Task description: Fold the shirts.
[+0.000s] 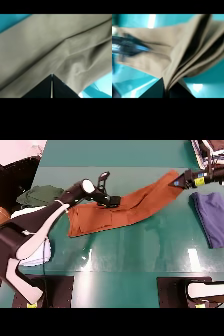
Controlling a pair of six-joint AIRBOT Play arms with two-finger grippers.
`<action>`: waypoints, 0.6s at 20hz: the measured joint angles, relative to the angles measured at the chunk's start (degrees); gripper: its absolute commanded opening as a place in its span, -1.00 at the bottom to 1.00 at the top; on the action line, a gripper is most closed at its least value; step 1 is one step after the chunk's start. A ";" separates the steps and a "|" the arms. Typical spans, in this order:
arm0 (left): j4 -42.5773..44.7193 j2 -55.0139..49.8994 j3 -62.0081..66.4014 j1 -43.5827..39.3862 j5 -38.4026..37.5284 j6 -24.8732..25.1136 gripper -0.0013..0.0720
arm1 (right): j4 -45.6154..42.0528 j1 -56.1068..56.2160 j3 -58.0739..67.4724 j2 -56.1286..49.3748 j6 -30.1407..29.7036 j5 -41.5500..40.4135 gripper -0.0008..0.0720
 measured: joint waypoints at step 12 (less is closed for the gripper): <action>1.86 -5.11 6.56 -1.14 -4.98 -0.28 -0.89 | 3.19 18.95 6.08 2.86 2.03 -4.79 -0.94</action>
